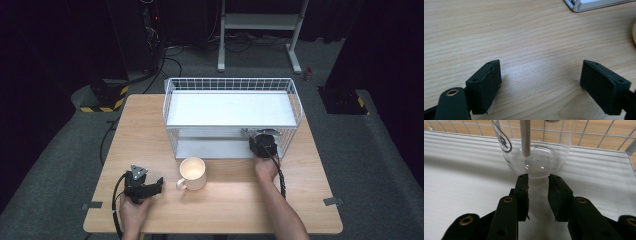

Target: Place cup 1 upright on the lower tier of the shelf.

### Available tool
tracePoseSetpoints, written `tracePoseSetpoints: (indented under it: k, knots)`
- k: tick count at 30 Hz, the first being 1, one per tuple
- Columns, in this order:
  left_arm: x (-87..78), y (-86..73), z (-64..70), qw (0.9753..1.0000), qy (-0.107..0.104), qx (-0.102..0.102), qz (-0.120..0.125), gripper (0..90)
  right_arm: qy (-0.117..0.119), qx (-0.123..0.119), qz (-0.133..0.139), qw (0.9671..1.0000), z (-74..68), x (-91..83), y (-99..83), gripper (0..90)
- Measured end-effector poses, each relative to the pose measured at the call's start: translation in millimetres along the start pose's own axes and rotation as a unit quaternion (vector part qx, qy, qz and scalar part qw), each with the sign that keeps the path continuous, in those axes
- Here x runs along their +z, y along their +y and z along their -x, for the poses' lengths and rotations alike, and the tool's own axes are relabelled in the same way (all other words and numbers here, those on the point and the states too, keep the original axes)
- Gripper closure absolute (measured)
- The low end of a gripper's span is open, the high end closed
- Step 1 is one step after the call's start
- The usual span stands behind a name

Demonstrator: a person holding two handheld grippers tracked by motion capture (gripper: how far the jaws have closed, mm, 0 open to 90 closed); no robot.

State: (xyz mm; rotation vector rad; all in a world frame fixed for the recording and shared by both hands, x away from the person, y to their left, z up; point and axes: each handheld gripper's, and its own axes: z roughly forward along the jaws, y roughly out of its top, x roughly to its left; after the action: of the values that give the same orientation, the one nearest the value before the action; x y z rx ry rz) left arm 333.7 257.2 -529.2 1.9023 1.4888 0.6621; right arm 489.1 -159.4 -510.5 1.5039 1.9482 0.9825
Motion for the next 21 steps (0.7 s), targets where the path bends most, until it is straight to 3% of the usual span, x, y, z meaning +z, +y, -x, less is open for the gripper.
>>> tracePoseSetpoints:
  k: [3, 8, 10, 15, 18, 21]
  knots:
    - [0.0, 0.0, 0.0, 1.0, 0.0, 0.0, 0.0, 17.3, -0.005, -0.012, 0.003, 0.9999, 0.3, 0.3, 2.6, 69.9]
    - [0.0, 0.0, -0.1, 1.0, 0.0, 0.0, 0.0, 17.3, -0.002, -0.005, 0.0, 1.0, 2.6, 2.8, 1.4, 68.8]
    - [0.0, 0.0, -0.1, 1.0, -0.001, 0.0, 0.0, 17.3, -0.006, -0.017, 0.004, 0.9998, 2.9, 3.1, 1.8, 64.7]
    - [0.0, 0.0, 0.0, 1.0, 0.0, 0.0, 0.0, 17.3, -0.003, -0.014, -0.004, 0.9999, 1.1, -2.8, -2.0, 52.8]
    - [0.1, 0.0, 0.0, 1.0, 0.0, 0.0, 0.0, 17.3, 0.008, -0.032, 0.005, 0.9994, 6.0, -12.3, -7.7, 45.9]
    - [0.1, 0.0, -0.1, 1.0, 0.0, 0.0, 0.0, 17.3, 0.02, -0.027, 0.009, 0.9994, 9.6, -19.6, -9.7, 43.4]
